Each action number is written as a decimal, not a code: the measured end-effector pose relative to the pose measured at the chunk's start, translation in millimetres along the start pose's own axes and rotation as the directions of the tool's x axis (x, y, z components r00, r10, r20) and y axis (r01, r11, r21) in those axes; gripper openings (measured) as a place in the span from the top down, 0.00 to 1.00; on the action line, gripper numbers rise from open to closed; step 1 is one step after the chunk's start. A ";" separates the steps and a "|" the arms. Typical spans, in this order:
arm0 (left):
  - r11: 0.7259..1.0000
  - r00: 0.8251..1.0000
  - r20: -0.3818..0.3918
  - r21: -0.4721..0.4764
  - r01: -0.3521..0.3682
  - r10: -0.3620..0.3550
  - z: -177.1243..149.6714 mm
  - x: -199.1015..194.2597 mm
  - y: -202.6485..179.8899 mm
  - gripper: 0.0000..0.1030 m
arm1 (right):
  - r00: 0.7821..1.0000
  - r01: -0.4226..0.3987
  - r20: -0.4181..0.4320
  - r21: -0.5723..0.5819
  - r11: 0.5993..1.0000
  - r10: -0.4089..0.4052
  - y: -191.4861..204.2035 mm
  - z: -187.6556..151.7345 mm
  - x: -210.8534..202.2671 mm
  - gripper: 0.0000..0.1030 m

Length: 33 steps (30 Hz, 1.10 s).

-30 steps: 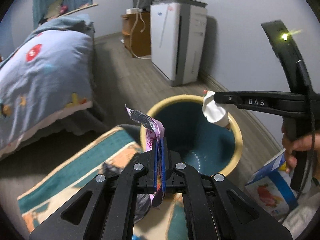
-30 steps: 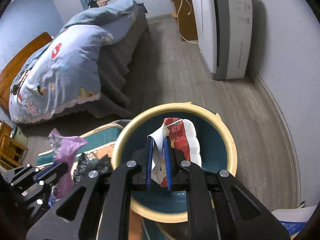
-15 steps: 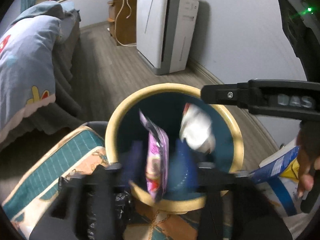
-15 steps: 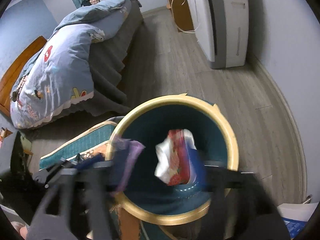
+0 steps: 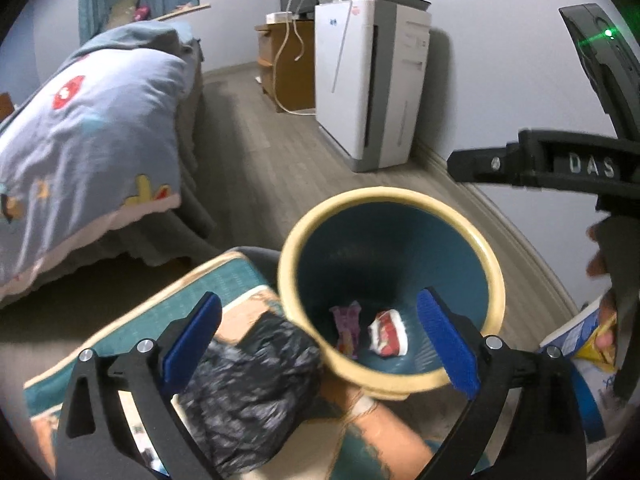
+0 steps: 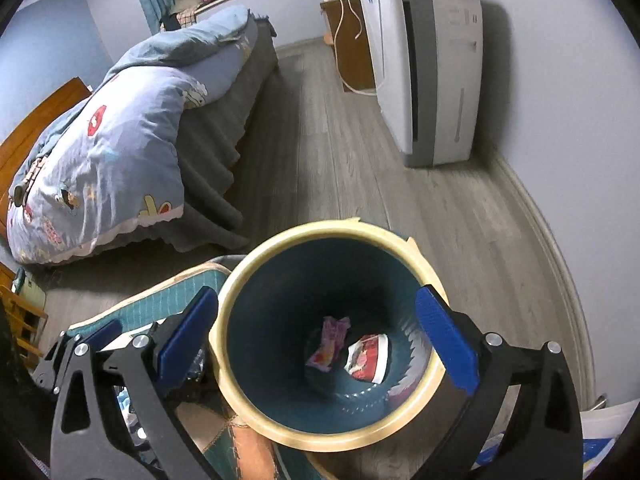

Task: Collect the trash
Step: 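Move both open tools back over the cushion toward the remaining trash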

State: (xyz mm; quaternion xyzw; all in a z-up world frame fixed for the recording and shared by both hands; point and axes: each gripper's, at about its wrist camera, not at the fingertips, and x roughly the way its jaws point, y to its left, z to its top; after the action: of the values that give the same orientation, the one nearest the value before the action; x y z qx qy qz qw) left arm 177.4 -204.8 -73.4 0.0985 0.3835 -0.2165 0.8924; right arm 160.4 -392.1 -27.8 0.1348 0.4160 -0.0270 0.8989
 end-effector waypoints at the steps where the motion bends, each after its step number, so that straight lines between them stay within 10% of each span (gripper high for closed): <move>1: 1.000 1.000 0.001 0.001 -0.007 0.007 -0.4 -7.0 2.9 0.06 | 1.000 0.001 0.006 0.000 1.000 -0.001 1.6 -0.1 -3.4 0.05; 22: 0.961 0.960 0.072 -0.076 -0.265 0.271 -53.1 -172.6 86.2 0.05 | 0.992 -0.127 0.016 -0.098 0.987 0.129 86.0 -13.0 -53.4 0.05; 33: 0.949 0.958 0.031 -0.152 -0.277 0.284 -102.8 -197.5 130.5 0.05 | 0.977 -0.201 0.028 -0.204 0.958 0.211 145.6 -31.7 -68.7 0.05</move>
State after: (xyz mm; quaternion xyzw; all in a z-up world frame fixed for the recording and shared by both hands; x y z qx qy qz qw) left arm 50.8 7.5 0.9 0.0807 0.3570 -0.0613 0.9286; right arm 115.5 -247.9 36.5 0.0856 0.3777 0.1056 0.9159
